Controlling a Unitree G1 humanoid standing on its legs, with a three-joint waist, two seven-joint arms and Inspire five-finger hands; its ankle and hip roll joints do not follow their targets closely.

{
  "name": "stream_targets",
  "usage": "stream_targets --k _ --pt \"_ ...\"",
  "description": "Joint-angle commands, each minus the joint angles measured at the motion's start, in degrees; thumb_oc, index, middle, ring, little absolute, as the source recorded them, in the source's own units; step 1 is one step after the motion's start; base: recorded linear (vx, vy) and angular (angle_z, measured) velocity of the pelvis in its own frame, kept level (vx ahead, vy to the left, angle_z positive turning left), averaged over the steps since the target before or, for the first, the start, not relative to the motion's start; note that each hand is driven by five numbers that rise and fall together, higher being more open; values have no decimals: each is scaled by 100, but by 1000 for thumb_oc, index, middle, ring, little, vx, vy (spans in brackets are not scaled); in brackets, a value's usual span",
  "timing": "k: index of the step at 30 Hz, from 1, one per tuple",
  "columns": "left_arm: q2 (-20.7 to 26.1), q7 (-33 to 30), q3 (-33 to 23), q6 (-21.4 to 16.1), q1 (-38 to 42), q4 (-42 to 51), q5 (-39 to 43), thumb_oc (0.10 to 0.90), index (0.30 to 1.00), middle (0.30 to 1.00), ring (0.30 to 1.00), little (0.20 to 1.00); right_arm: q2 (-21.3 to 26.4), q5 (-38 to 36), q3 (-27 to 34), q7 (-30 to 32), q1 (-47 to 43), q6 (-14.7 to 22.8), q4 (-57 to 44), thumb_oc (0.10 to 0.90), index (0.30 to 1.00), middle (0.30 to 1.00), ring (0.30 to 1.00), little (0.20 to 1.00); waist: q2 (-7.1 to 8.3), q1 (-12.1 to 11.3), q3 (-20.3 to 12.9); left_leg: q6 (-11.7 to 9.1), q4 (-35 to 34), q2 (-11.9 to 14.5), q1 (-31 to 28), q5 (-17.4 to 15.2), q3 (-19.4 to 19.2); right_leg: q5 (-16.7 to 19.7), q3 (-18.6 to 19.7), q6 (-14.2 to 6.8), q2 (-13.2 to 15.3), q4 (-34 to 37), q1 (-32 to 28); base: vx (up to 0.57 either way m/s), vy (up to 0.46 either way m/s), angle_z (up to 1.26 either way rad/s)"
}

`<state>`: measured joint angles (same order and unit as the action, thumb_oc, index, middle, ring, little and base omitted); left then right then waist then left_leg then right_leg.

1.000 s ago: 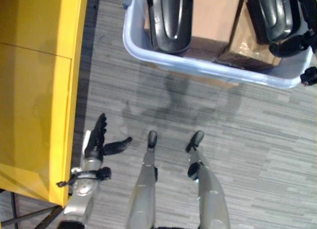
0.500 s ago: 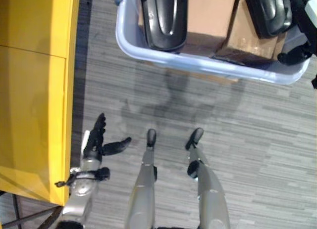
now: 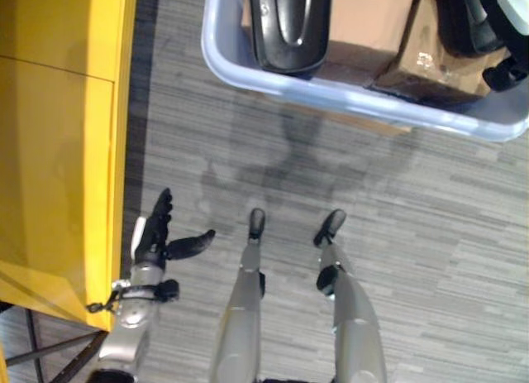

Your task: Move parts from the plastic box to the shelf.

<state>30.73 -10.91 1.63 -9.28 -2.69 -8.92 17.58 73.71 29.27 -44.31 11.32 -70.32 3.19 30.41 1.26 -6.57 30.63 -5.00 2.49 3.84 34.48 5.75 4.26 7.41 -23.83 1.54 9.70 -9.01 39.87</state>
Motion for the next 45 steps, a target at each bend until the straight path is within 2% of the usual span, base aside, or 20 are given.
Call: stream_targets --k 1,9,15,25,32,41,42,43,45 --pt "370 -202 -192 -420 -379 482 -90 900 1000 1000 1000 1000 670 123 -474 487 -1082 -247 116 900 1000 1000 1000 1000 -52 53 -83 -179 275 451 -984 -254 -19 -208 369 -933 262 -502 77 0 0 0" --pt "387 -246 -130 -458 -330 434 -52 900 1000 1000 1000 1000 673 6 -1037 545 -1645 -313 603 900 1000 1000 1000 1000 -104 70 -83 -185 292 434 -925 -295 -41 -305 405 -927 294 -680 245 8 -1 0" --pt "370 -271 -105 -479 -304 378 -16 900 1000 1000 1000 1000 627 -163 -1212 596 -1875 -368 1038 900 1000 1000 1000 1000 -132 102 -83 -189 265 431 -920 -290 -36 -336 414 -926 306 -771 338 0 0 0" --pt "318 -322 -33 -530 -246 329 46 900 1000 1000 1000 1000 396 -267 -1178 621 -1819 -413 1491 900 1000 1000 1000 1000 -241 92 -83 -193 234 411 -858 -265 -28 -385 461 -924 328 -898 543 1 -1 0" --pt "256 -362 36 -567 -229 313 145 900 1000 1000 1000 1000 32 -358 -1135 629 -1830 -454 1796 900 1000 1000 1000 1000 -406 13 -83 -205 241 385 -719 -228 -33 -424 457 -925 379 -1034 762 4 -2 2" --pt "167 -439 93 -604 -198 313 206 900 1000 1000 1000 1000 -329 -465 -773 703 -1535 -445 1683 900 1000 1000 1000 1000 -498 -22 -83 -183 234 378 -621 -222 -13 -445 463 -937 420 -1144 934 4 -1 2" --pt "160 -449 97 -609 -189 325 220 900 1000 1000 1000 1000 -400 -458 -705 683 -1446 -452 1600 498 437 437 437 437 -495 -24 -83 -176 225 377 -623 -233 -12 -447 466 -936 422 -1162 949 0 0 0" --pt "163 -449 97 -609 -190 325 220 900 1000 1000 1000 1000 -399 -456 -695 682 -1436 -455 1595 400 300 300 300 300 -492 -25 -83 -176 224 377 -625 -232 -11 -447 466 -936 422 -1163 948 0 0 0" --pt "143 -461 74 -597 -179 310 225 900 1000 1000 1000 1000 -455 -437 -633 632 -1325 -421 1369 400 300 300 300 300 -471 -12 -83 -167 210 369 -641 -249 -10 -449 459 -940 421 -1163 930 0 0 0"
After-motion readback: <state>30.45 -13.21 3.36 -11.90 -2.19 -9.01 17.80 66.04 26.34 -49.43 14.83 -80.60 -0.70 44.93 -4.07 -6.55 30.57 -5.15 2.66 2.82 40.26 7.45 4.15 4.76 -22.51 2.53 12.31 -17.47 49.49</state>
